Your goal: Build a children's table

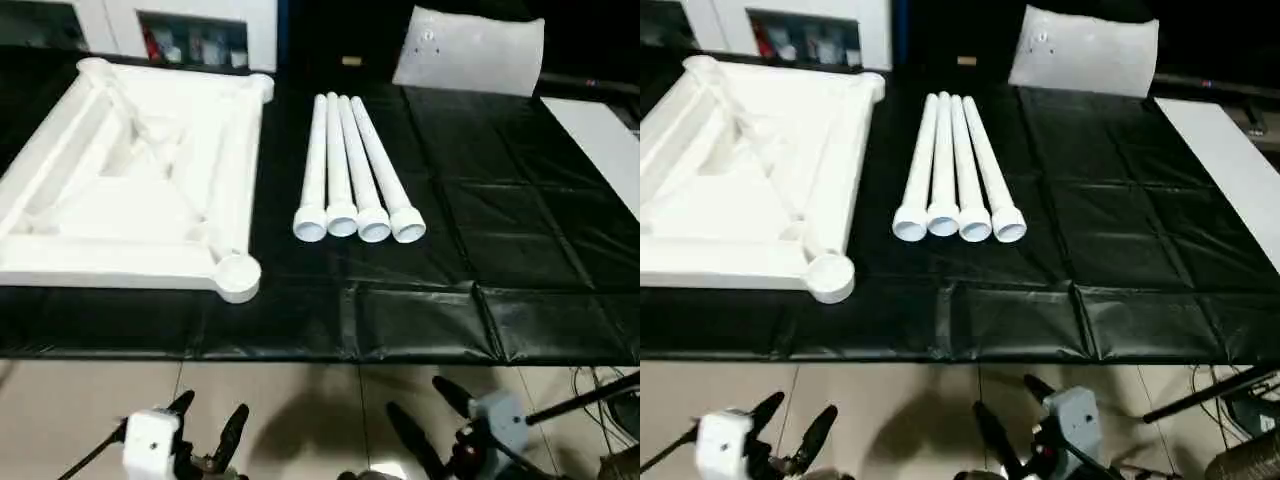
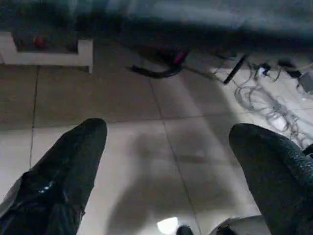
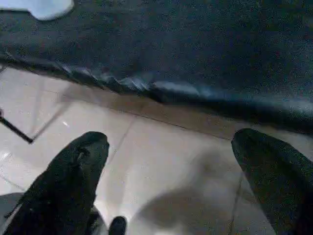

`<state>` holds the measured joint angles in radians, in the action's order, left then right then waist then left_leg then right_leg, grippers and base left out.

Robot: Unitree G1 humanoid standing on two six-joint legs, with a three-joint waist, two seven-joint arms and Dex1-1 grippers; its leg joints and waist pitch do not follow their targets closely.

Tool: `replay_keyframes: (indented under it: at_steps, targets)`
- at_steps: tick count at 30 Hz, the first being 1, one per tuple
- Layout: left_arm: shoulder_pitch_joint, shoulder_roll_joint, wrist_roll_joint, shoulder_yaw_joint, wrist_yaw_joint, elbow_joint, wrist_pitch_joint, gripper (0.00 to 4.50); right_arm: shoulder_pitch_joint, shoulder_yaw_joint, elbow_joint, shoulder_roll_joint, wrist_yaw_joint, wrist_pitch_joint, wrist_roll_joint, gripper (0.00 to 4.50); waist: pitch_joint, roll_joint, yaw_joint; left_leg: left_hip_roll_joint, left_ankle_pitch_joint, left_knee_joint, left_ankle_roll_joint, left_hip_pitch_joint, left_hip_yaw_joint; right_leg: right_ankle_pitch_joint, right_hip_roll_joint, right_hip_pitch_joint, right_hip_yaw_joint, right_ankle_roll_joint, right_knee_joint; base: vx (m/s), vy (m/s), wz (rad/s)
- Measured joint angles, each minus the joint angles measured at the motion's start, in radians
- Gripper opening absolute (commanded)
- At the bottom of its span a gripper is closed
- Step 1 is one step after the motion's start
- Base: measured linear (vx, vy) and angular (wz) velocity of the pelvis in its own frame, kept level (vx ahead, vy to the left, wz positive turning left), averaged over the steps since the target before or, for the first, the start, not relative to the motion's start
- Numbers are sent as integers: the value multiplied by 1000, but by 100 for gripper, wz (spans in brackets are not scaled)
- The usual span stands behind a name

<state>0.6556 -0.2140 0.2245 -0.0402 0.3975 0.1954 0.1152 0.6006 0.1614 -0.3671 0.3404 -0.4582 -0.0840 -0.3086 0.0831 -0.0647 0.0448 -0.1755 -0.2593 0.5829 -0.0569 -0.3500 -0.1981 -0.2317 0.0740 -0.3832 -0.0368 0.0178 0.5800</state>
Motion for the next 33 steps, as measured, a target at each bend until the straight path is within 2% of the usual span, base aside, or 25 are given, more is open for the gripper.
replay_keyframes:
  at_steps: [2,4,7,9,14,17,20,23,26,29,31,33]
  targets:
    - [62,-13,11,-5,1,117,-15,446,34,-2,-110,26,1,-37,-14,450,1,-1,0,-1,-1,-2,-1,1,0,-2,-1,0,0,1,-1,0,0,0]
    - [91,-19,18,-6,1,197,-32,446,32,-12,-181,29,6,-75,-25,450,1,-1,-1,-1,-1,-3,-2,1,0,-2,-2,0,0,1,-1,0,0,0]
    - [69,-40,18,-15,-9,326,-83,446,-53,-51,-249,27,47,-131,-41,450,2,-3,-5,-1,-1,-1,-3,2,0,-2,-2,1,0,1,1,0,0,0]
    - [15,-44,22,-11,-32,397,-125,446,-128,-80,-268,26,79,-156,-48,450,0,-6,-8,-1,-1,3,-3,3,0,-1,-2,2,0,1,6,0,0,0]
    - [-147,-52,43,13,-90,487,-243,446,-316,-95,-268,-15,157,-226,-46,450,-3,-10,-14,-1,3,10,-7,10,1,0,-2,2,2,-1,20,0,0,0]
    - [-254,-117,125,95,-128,562,-362,446,-404,-94,-269,-41,210,-287,-21,450,-7,-9,-14,-1,6,14,-11,17,2,-2,-2,2,3,-3,32,0,0,0]
    - [-399,-110,169,148,-187,576,-448,446,-481,-85,-265,-73,256,-343,-13,450,-14,3,-15,-1,10,16,-13,17,3,0,-3,3,5,-5,37,0,0,0]
    - [-533,-49,149,148,-257,518,-524,446,-537,-79,-210,-113,318,-367,14,450,-18,8,-14,-1,11,21,-14,17,3,0,-3,3,7,-5,44,0,0,0]
    - [-586,-33,104,128,-288,445,-571,446,-564,-75,-138,-107,371,-373,106,450,-21,12,-14,-1,14,23,-15,17,4,1,-3,2,7,-6,47,0,0,0]
    - [-651,-41,64,104,-308,385,-590,446,-595,-76,-93,-119,414,-366,156,450,-22,18,-15,-2,16,24,-17,16,5,2,-5,1,8,-7,49,0,0,0]
    - [-701,-43,64,102,-329,358,-611,446,-651,-80,-82,-155,436,-417,141,450,-24,22,-19,-3,17,25,-18,16,5,4,-8,0,10,-9,50,0,0,0]
    - [-727,-40,65,98,-343,350,-627,446,-691,-80,-82,-177,436,-474,98,450,-27,25,-15,-2,15,26,-11,16,6,4,-9,0,15,-9,50,0,0,0]
